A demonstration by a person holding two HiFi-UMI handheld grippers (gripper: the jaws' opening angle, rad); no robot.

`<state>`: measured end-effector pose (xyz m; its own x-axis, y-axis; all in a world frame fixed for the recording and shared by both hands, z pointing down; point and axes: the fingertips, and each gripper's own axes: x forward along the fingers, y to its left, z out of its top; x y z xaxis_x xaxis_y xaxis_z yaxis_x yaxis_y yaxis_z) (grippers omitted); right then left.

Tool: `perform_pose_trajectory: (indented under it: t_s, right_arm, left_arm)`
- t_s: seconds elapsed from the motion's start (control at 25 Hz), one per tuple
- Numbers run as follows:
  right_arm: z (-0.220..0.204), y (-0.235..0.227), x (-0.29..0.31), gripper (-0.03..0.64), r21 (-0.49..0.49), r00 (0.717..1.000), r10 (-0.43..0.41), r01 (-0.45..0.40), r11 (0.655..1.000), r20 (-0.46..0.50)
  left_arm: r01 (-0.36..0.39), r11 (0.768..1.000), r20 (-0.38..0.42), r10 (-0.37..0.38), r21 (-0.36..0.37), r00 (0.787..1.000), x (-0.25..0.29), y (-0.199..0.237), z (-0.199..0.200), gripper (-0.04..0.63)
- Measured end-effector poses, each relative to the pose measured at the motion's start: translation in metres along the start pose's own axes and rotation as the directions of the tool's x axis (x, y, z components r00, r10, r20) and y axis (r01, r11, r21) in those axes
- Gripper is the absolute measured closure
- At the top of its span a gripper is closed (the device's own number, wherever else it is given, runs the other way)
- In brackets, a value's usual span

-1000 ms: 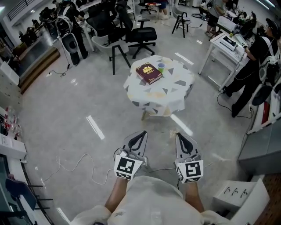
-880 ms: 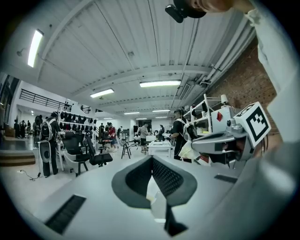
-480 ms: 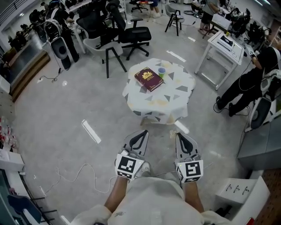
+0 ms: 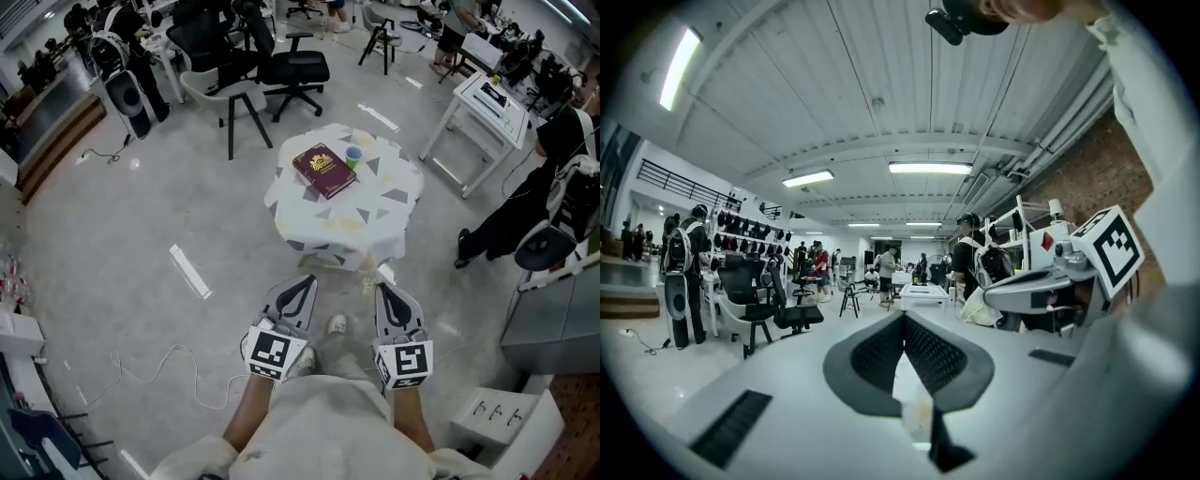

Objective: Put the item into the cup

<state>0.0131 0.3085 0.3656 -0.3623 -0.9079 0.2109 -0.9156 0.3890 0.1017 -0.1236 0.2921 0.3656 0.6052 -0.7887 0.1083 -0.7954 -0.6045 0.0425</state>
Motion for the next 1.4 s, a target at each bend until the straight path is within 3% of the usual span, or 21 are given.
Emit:
perform_pose_trajectory:
  t_s: [0.52, 1.08, 1.4]
  right_arm:
    - [0.010, -0.057, 0.079, 0.612, 0.026, 0.998, 0.052, -0.053, 0.998, 0.045]
    - [0.023, -0.148, 0.142, 0.612, 0.036, 0.992, 0.097, -0.100, 0.994, 0.079]
    - [0.019, -0.168, 0.157, 0.612, 0.060, 0.987, 0.131, -0.136, 0.989, 0.090]
  left_arm:
    - [-0.065, 0.997, -0.012, 0.066, 0.051, 0.998, 0.077, 0.038, 0.017, 0.583]
    - [-0.125, 0.989, -0.026, 0.128, 0.077, 0.991, 0.174, 0.047, 0.036, 0.583]
    - [-0.158, 0.983, -0.049, 0.163, 0.090, 0.985, 0.196, 0.045, 0.036, 0.583]
